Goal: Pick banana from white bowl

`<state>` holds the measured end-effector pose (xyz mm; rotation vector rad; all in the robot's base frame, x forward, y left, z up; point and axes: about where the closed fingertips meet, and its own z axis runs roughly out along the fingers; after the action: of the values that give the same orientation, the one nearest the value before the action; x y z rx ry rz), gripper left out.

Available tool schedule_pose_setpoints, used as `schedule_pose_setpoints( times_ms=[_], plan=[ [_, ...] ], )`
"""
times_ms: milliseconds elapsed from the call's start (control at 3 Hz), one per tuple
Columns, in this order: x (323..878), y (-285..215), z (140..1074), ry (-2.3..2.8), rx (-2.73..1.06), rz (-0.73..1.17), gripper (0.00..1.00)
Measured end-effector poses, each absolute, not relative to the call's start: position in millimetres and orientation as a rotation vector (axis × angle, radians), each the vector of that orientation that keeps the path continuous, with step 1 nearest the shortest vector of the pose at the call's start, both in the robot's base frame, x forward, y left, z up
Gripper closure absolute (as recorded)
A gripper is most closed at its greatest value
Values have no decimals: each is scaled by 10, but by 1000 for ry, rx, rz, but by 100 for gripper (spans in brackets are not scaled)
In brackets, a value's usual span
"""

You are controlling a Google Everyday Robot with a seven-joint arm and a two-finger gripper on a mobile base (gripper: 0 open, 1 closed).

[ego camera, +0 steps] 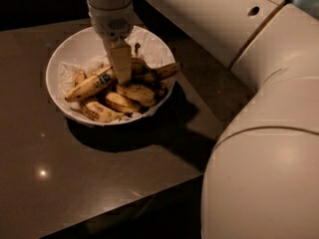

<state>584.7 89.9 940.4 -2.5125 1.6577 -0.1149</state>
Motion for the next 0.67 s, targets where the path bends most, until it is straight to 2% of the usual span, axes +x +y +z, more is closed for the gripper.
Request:
schedule_pose_setpoints(
  times_ms=[667],
  plan=[
    [5847, 899, 9402, 1658, -2512, -115, 59]
  ],
)
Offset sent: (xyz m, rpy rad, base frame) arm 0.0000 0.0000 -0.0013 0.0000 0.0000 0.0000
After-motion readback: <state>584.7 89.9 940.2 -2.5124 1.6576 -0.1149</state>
